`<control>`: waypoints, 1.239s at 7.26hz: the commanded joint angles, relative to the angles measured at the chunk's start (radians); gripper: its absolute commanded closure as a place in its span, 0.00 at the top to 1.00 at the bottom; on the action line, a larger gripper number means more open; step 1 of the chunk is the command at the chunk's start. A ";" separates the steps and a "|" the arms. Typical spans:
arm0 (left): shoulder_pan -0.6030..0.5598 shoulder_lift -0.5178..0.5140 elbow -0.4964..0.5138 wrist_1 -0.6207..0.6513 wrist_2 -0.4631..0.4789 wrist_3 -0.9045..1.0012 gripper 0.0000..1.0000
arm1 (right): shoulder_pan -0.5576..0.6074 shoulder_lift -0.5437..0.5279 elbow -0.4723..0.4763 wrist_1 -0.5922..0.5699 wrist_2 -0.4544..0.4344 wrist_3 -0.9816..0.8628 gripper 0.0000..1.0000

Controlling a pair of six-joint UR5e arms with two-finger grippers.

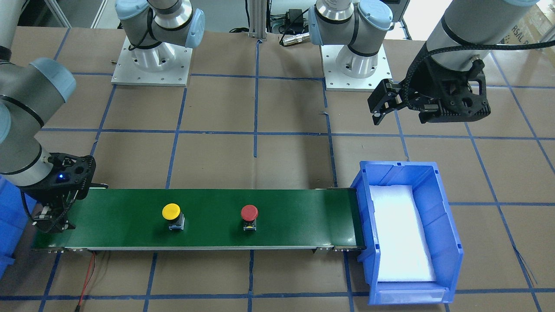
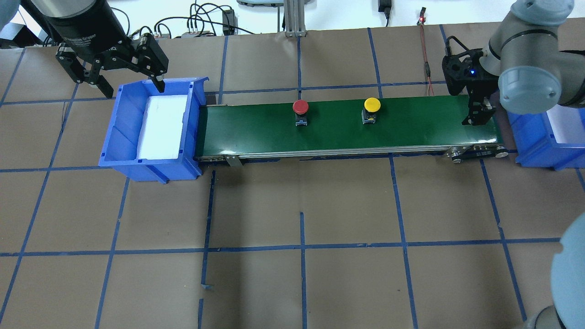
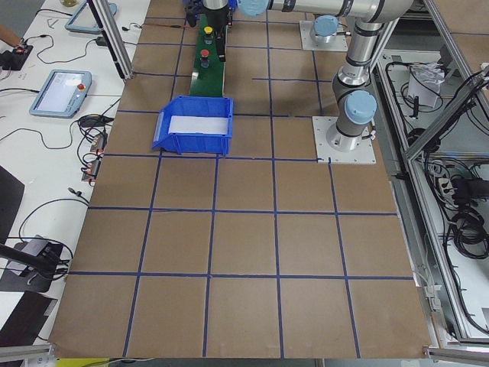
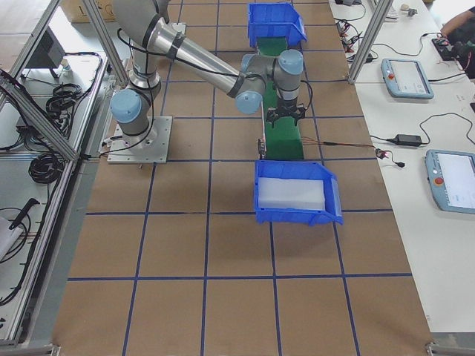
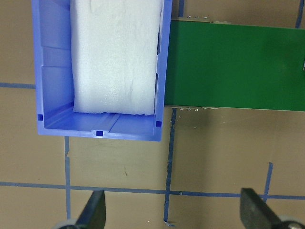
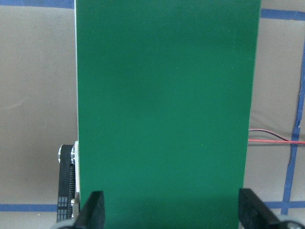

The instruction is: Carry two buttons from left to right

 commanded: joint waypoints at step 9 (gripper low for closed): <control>0.004 0.030 -0.049 0.054 0.002 0.003 1.00 | -0.001 0.007 -0.005 -0.010 0.011 0.023 1.00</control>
